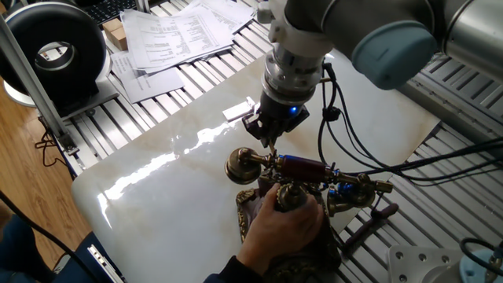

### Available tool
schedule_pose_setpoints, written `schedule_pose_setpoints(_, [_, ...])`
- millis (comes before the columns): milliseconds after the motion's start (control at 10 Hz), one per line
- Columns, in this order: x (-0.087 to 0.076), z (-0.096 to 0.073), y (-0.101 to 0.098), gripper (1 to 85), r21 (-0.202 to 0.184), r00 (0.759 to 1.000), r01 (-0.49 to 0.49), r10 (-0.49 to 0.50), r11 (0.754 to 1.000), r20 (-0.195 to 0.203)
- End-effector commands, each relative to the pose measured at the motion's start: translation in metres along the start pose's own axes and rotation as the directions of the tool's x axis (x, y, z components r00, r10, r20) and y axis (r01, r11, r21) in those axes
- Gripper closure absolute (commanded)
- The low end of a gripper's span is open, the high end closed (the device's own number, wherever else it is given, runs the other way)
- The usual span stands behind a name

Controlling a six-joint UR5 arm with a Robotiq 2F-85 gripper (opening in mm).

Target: Dial a number on an old rotary phone

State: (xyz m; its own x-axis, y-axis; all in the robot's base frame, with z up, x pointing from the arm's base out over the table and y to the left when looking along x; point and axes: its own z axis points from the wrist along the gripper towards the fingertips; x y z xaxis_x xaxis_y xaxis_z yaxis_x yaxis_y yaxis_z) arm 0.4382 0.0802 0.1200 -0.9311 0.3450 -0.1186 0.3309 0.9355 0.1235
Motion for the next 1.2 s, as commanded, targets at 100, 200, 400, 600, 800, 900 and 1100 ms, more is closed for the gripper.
schedule_pose_setpoints(100, [0.003, 0.003, -0.002, 84.3, -0.021, 1.000, -0.001, 0.001, 1.000, 0.007])
schedule_pose_setpoints(200, [0.006, 0.003, -0.004, 84.3, -0.023, 1.000, -0.002, 0.002, 1.000, 0.005])
schedule_pose_setpoints(400, [0.012, 0.003, -0.003, 84.3, -0.032, 1.000, -0.007, 0.008, 0.999, 0.005])
schedule_pose_setpoints(600, [0.015, 0.006, -0.002, 84.3, -0.031, 1.000, -0.013, 0.013, 0.999, 0.013])
schedule_pose_setpoints(800, [0.018, 0.005, -0.004, 84.3, -0.034, 1.000, -0.012, 0.012, 0.999, 0.016])
schedule_pose_setpoints(900, [0.019, 0.005, -0.004, 84.3, -0.034, 1.000, -0.012, 0.012, 0.999, 0.017])
schedule_pose_setpoints(1100, [0.020, 0.006, -0.001, 84.3, -0.031, 1.000, -0.019, 0.019, 0.999, 0.020])
